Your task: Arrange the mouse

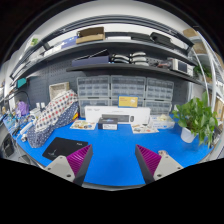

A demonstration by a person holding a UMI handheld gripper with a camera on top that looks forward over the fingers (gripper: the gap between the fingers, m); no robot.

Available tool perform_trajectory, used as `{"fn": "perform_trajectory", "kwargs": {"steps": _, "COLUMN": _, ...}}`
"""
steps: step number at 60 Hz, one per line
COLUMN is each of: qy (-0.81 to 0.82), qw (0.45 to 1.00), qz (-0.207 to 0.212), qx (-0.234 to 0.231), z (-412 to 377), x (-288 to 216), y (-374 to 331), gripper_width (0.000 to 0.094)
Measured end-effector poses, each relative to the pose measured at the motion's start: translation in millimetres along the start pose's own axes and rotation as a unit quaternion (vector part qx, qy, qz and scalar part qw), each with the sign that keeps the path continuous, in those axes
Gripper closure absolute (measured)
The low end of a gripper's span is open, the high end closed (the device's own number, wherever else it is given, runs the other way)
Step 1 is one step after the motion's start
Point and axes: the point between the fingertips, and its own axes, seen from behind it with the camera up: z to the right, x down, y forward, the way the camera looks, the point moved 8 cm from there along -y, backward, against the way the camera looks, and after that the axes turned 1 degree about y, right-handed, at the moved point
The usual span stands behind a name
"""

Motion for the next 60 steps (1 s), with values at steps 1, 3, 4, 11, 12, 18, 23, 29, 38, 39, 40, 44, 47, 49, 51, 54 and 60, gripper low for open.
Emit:
{"fn": "perform_trajectory", "kwargs": {"steps": 1, "qy": 0.000, "qw": 1.000, "qz": -0.002, "qx": 0.000, "z": 0.5, "x": 1.6, "y": 0.4, "gripper_width": 0.0072}}
{"fn": "perform_trajectory", "kwargs": {"steps": 3, "qy": 0.002, "qw": 1.000, "qz": -0.008, "qx": 0.000, "z": 1.7, "x": 6.7, "y": 2.2, "gripper_width": 0.0073}}
{"fn": "perform_trajectory", "kwargs": {"steps": 4, "qy": 0.003, "qw": 1.000, "qz": -0.012, "qx": 0.000, "z": 2.7, "x": 10.0, "y": 3.4, "gripper_width": 0.0072}}
{"fn": "perform_trajectory", "kwargs": {"steps": 11, "qy": 0.001, "qw": 0.999, "qz": -0.041, "qx": 0.004, "z": 15.5, "x": 47.0, "y": 11.5, "gripper_width": 0.0070}}
{"fn": "perform_trajectory", "kwargs": {"steps": 12, "qy": 0.001, "qw": 0.999, "qz": -0.047, "qx": 0.005, "z": 18.4, "x": 53.8, "y": 12.3, "gripper_width": 0.0072}}
{"fn": "perform_trajectory", "kwargs": {"steps": 18, "qy": 0.002, "qw": 0.996, "qz": -0.085, "qx": 0.013, "z": 39.5, "x": 95.9, "y": 13.0, "gripper_width": 0.0075}}
{"fn": "perform_trajectory", "kwargs": {"steps": 23, "qy": 0.008, "qw": 0.993, "qz": -0.110, "qx": 0.029, "z": 66.8, "x": 125.7, "y": 10.4, "gripper_width": 0.0091}}
{"fn": "perform_trajectory", "kwargs": {"steps": 29, "qy": 0.019, "qw": 0.989, "qz": -0.134, "qx": 0.064, "z": 109.0, "x": 150.2, "y": 9.3, "gripper_width": 0.0097}}
{"fn": "perform_trajectory", "kwargs": {"steps": 38, "qy": 0.031, "qw": 0.981, "qz": -0.156, "qx": 0.110, "z": 175.0, "x": 166.2, "y": 25.9, "gripper_width": 0.0105}}
{"fn": "perform_trajectory", "kwargs": {"steps": 39, "qy": 0.031, "qw": 0.980, "qz": -0.158, "qx": 0.113, "z": 181.3, "x": 166.7, "y": 30.0, "gripper_width": 0.0107}}
{"fn": "perform_trajectory", "kwargs": {"steps": 40, "qy": 0.031, "qw": 0.980, "qz": -0.159, "qx": 0.116, "z": 187.5, "x": 166.9, "y": 34.2, "gripper_width": 0.0108}}
{"fn": "perform_trajectory", "kwargs": {"steps": 44, "qy": 0.033, "qw": 0.978, "qz": -0.162, "qx": 0.124, "z": 209.6, "x": 164.3, "y": 53.0, "gripper_width": 0.0111}}
{"fn": "perform_trajectory", "kwargs": {"steps": 47, "qy": 0.035, "qw": 0.978, "qz": -0.162, "qx": 0.126, "z": 223.0, "x": 160.3, "y": 70.0, "gripper_width": 0.0110}}
{"fn": "perform_trajectory", "kwargs": {"steps": 49, "qy": 0.034, "qw": 0.978, "qz": -0.163, "qx": 0.126, "z": 231.6, "x": 158.2, "y": 82.3, "gripper_width": 0.0107}}
{"fn": "perform_trajectory", "kwargs": {"steps": 51, "qy": 0.034, "qw": 0.978, "qz": -0.164, "qx": 0.126, "z": 239.5, "x": 155.5, "y": 94.2, "gripper_width": 0.0107}}
{"fn": "perform_trajectory", "kwargs": {"steps": 54, "qy": 0.038, "qw": 0.978, "qz": -0.161, "qx": 0.126, "z": 249.5, "x": 150.1, "y": 111.8, "gripper_width": 0.0109}}
{"fn": "perform_trajectory", "kwargs": {"steps": 60, "qy": 0.047, "qw": 0.979, "qz": -0.161, "qx": 0.113, "z": 260.7, "x": 139.2, "y": 144.5, "gripper_width": 0.0139}}
